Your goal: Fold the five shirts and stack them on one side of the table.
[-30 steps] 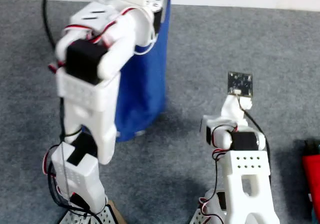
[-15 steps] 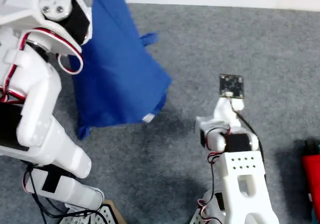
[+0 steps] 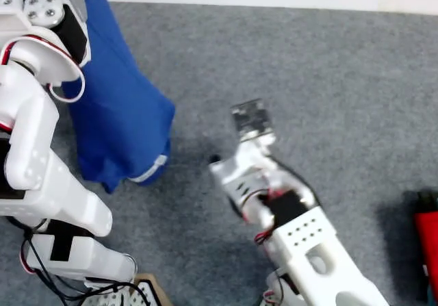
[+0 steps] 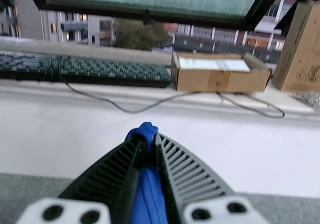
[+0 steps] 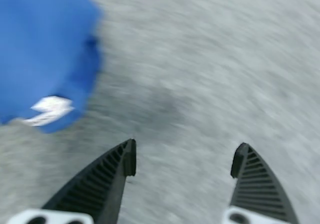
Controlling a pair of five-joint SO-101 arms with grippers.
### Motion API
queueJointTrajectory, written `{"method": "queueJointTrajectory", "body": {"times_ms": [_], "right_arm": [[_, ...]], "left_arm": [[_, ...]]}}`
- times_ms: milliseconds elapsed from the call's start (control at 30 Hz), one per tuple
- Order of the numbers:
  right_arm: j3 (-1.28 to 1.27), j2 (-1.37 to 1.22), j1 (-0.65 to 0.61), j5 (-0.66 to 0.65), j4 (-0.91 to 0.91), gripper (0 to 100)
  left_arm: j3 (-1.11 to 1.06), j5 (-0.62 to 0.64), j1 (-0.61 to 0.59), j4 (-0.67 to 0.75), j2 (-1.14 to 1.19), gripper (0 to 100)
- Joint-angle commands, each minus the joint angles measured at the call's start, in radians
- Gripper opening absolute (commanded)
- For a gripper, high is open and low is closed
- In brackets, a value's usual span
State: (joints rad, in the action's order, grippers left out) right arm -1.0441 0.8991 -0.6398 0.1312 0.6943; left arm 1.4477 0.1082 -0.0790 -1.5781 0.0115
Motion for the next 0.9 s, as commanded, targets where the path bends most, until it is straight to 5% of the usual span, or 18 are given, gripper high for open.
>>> {"method": "queueJointTrajectory", "body": {"times_ms": [0, 233, 867], "right_arm": [[-0.004, 0.004, -0.162, 0.003, -0.093, 30.3], [-0.082, -0.021, -0.219, 0.0, -0.257, 30.3], [0.219, -0.644, -0.211, 0.0, -0.323, 30.3]], "left_arm": [[0.015, 0.006, -0.013, -0.034, -0.021, 1], [0.016, 0.006, -0.015, -0.063, -0.024, 1], [0.016, 0.009, -0.064, -0.118, -0.022, 1]]}}
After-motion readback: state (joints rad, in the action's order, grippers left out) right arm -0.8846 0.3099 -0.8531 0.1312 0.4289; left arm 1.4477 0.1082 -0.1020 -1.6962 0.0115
